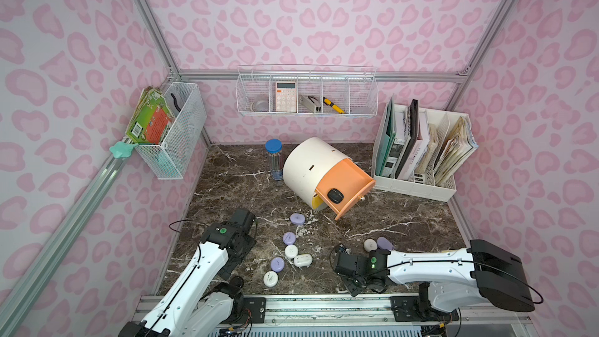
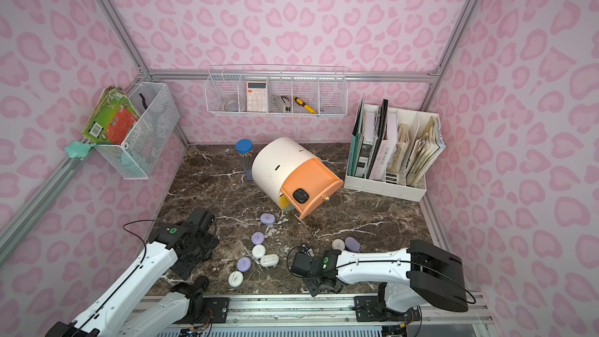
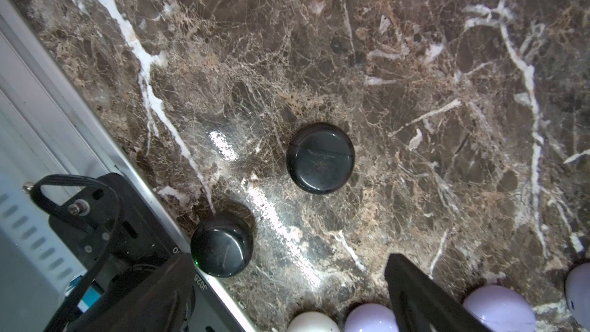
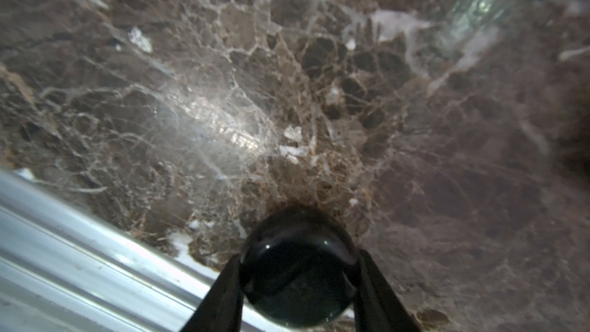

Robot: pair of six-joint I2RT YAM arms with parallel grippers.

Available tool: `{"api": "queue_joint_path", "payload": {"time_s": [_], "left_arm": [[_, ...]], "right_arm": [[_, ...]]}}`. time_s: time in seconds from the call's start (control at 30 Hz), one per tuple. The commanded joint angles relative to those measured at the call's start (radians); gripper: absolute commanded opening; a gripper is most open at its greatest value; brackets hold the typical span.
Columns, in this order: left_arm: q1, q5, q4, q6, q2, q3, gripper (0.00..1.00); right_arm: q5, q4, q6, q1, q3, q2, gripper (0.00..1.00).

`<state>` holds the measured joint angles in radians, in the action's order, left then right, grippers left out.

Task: Put the bluetooth earphones in the drawer according to color
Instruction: Pick up the Bluetooth earphone from the center of the board, then place the bluetooth earphone in the drawer.

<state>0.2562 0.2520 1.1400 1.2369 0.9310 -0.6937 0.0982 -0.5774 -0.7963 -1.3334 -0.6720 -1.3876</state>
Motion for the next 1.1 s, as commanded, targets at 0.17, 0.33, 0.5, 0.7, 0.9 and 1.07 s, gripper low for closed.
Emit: {"api": "queue_joint_path", "payload": {"time_s": [0.17,0.33,0.5,0.7,0.9,1.07], "left_arm": [[-0.001,0.018,0.006,-0.014,0.006,-0.02,0.99],[-0.003,0.028,0.012,-0.011,-0.003,-0.021,0.99],[-0.003,0.039,0.004,-0.01,0.0,-0.022,0.99],[-0.004,0.056,-0.009,-0.01,0.024,-0.027,0.99],[-0.011,0.07,-0.034,-0.019,0.054,-0.033,0.99],[-0.038,0.074,-0.062,-0.042,0.093,-0.039,0.99]], "right_arm": [[0.104,-0.007,0.023,0.025,-0.061,0.013,0.37],[0.131,-0.001,0.053,0.026,-0.105,0.047,0.37],[0.136,0.033,0.137,0.08,-0.187,0.119,0.37],[0.085,0.138,0.277,0.211,-0.313,0.205,0.36],[-0.048,0.18,0.382,0.384,-0.442,0.208,0.36],[-0.067,0.144,0.438,0.505,-0.538,0.16,0.36]]}}
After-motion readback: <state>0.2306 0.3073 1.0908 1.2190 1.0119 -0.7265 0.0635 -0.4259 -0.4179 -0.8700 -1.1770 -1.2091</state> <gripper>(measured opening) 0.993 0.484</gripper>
